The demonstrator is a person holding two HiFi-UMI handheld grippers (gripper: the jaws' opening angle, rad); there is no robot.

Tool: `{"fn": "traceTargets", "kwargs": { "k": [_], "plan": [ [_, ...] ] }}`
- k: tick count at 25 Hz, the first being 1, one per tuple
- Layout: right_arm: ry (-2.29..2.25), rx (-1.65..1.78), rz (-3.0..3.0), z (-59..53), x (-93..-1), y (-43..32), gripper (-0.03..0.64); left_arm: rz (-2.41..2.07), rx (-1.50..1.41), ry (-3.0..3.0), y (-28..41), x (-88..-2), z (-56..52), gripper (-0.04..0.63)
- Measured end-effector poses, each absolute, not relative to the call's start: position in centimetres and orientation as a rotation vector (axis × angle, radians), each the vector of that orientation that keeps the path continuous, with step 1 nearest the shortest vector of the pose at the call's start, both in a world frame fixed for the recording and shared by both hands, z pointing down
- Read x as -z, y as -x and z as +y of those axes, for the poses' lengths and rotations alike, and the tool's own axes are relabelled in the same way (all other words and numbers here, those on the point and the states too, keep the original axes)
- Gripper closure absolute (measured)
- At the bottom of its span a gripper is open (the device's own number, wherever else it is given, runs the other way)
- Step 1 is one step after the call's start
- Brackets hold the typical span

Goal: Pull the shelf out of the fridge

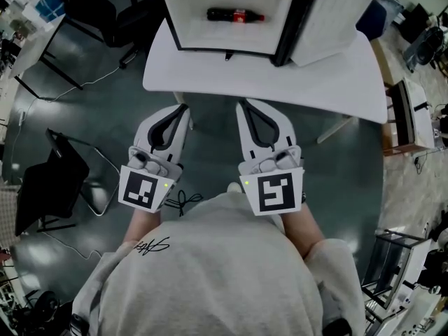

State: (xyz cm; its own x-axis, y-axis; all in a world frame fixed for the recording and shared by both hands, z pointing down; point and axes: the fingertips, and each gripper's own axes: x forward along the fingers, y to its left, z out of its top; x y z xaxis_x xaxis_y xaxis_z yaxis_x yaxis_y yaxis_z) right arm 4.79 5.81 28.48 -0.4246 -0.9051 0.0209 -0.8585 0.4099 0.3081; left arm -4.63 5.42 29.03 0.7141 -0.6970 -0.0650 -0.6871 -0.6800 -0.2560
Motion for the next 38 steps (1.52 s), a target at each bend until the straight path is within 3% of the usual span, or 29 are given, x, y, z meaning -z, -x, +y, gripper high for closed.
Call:
{"fn": "traceTargets", "kwargs": {
  "k": [38],
  "plan": [
    [-1.518, 0.316, -2.552, 2.1, -29.9, -7.4, 0.604, 1.159, 0.103, 2.640, 2.0, -29.9, 2.5, 0.591]
  ]
}}
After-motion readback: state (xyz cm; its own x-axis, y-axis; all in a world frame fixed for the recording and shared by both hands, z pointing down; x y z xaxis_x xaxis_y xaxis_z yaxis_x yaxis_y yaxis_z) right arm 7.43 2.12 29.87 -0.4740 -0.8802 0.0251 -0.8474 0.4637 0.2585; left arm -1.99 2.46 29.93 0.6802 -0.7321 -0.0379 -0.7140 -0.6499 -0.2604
